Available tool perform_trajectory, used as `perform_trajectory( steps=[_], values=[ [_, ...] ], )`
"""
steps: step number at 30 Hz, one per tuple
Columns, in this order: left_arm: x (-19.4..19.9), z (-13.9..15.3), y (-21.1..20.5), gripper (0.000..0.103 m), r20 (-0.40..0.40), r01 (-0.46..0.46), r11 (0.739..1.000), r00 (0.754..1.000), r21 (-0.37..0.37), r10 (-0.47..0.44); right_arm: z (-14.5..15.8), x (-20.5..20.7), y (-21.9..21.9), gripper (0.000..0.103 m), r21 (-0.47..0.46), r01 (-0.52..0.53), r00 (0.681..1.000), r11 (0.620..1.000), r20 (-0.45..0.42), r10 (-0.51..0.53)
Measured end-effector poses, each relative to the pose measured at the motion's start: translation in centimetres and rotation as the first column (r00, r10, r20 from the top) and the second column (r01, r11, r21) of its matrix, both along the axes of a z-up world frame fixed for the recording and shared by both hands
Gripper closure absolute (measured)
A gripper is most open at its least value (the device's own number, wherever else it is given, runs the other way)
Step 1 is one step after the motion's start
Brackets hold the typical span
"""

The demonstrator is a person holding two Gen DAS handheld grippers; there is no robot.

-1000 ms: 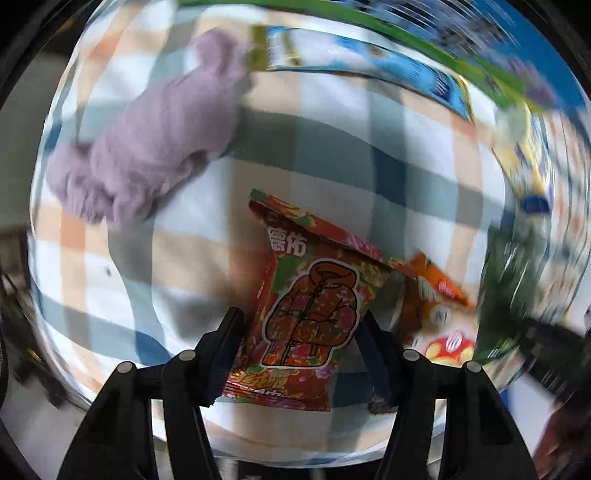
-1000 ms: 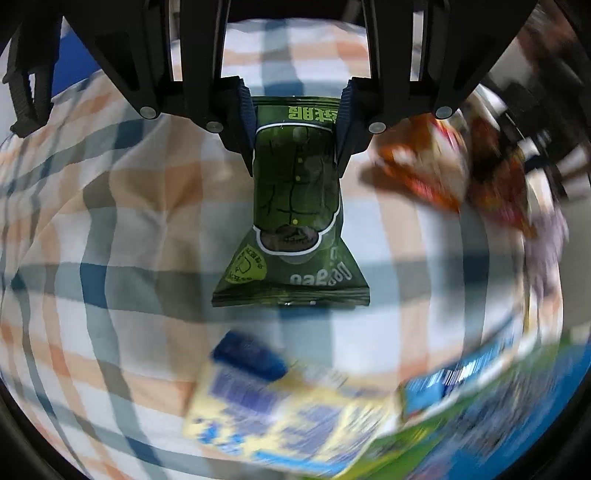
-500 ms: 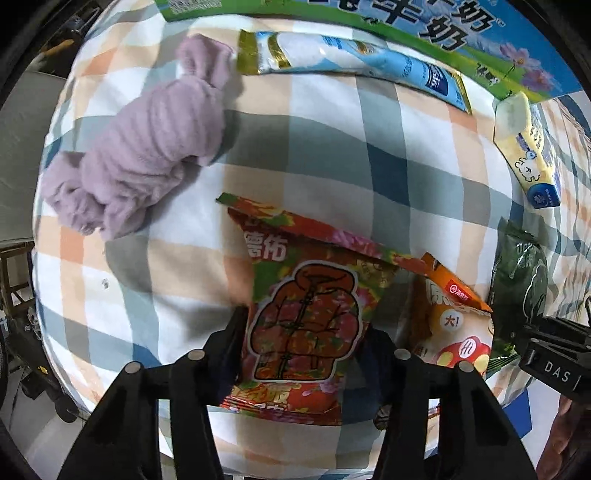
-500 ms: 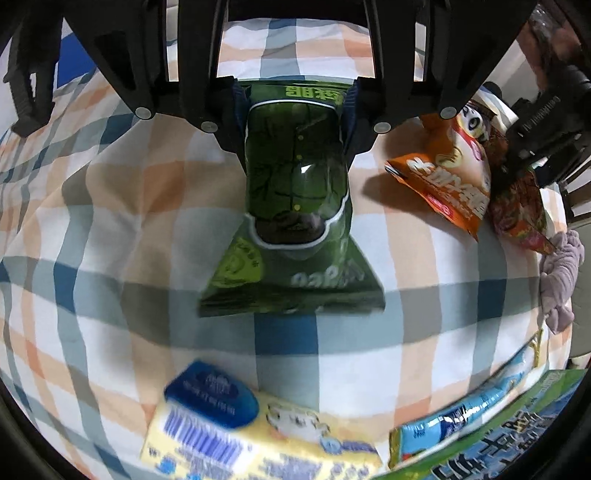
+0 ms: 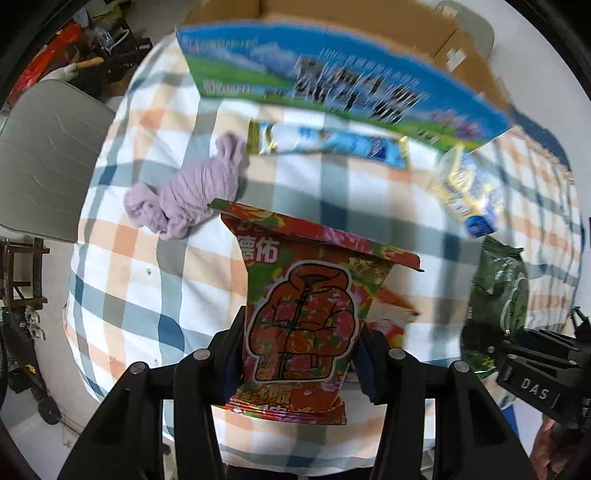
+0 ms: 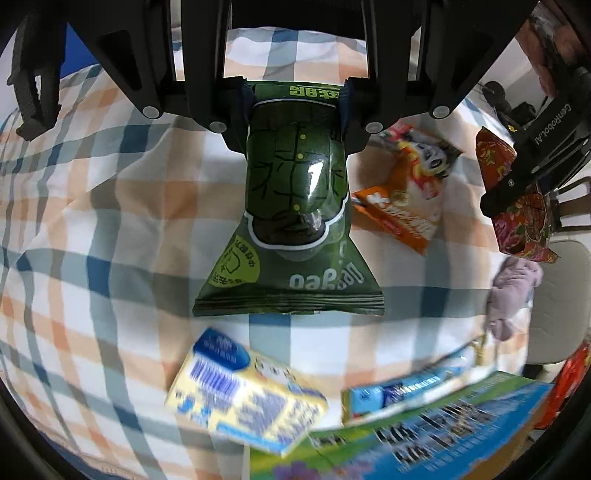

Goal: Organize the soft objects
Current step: 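Carry both bags into the cardboard box and open both grippers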

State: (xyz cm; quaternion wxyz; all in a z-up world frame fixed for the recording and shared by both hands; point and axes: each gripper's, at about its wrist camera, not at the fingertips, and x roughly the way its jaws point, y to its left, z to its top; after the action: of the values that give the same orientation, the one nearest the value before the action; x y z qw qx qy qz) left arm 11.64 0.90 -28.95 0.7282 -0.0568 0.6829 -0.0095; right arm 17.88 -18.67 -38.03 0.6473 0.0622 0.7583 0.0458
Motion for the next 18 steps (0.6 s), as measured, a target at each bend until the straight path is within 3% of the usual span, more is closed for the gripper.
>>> perform_trajectory(
  steps=[4,12,18],
  values=[
    [1.0,4.7,-1.6,0.056,0.064,0.002,0.999,0.998,-0.045,0.001,3.5,0.3,0.4,0.067,0.034,-0.023,0.998,0.999,0.056,0.021],
    [10.8,9.7,-5.1,0.056,0.157,0.07,0.989,0.986,-0.13,-0.049,13.8,1.8,-3.2,0.067,0.074,-0.044,0.983,0.996,0.183,0.03],
    [19.7,10.9,-5.2,0.056,0.169,0.113,0.98,0.982,-0.165,-0.085,17.0,8.7,-3.2,0.067,0.057,-0.015,0.965,0.998,0.262,0.0]
  ],
)
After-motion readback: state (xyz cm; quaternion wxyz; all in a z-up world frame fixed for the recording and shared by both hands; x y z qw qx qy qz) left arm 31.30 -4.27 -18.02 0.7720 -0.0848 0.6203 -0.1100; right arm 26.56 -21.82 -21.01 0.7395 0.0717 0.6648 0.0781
